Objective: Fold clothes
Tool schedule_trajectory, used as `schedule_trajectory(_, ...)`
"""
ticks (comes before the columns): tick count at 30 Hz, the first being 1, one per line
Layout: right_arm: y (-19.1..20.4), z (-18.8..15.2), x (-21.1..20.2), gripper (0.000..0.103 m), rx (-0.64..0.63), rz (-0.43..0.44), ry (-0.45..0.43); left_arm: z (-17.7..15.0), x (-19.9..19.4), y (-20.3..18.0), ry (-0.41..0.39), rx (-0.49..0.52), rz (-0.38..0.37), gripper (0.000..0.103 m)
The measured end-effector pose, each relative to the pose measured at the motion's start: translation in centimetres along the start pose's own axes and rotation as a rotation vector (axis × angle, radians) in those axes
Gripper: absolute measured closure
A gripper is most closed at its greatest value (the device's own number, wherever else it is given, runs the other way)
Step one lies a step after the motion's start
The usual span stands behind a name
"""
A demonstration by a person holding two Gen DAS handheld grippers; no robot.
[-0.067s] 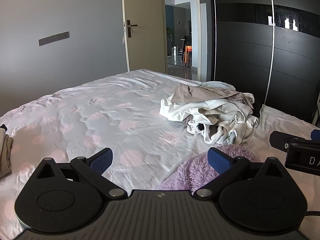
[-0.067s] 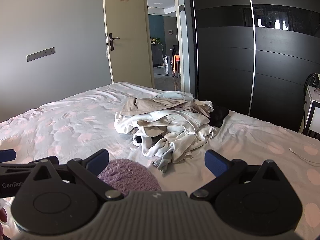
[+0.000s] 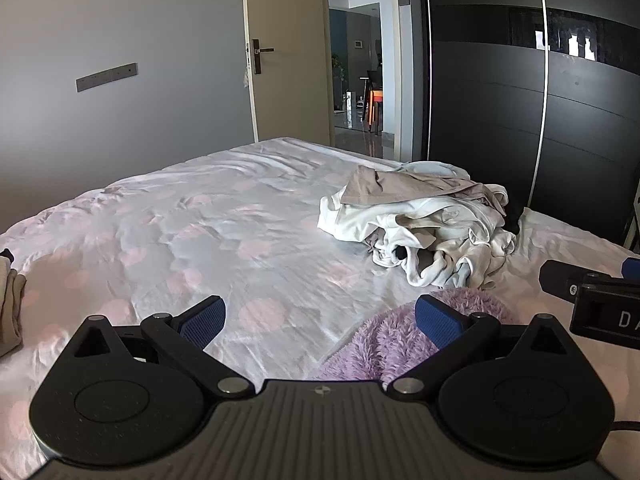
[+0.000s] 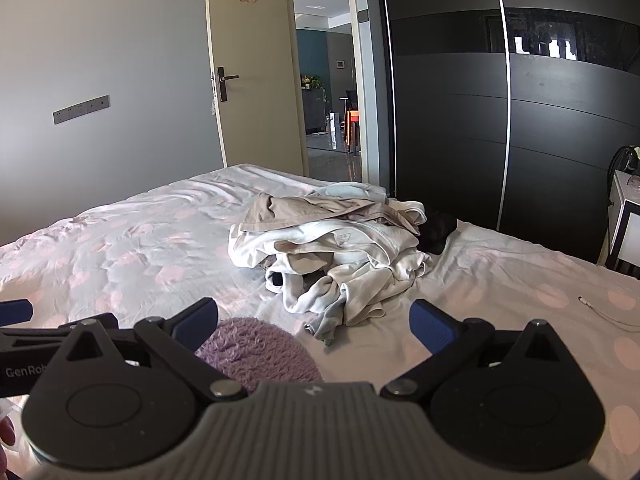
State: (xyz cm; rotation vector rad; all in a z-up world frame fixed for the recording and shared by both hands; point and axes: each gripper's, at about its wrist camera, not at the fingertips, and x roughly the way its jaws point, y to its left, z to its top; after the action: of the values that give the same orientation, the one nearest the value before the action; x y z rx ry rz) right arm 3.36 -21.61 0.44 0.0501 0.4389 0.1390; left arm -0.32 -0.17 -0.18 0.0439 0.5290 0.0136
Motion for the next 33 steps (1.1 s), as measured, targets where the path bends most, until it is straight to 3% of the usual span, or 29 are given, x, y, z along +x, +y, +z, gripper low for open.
schedule_trajectory(33,-0.9,-0.5,0.5,0.001,0.054,0.007,0.028,-0.4,0.1,-1.0,0.029,0.031,0.025,0.0)
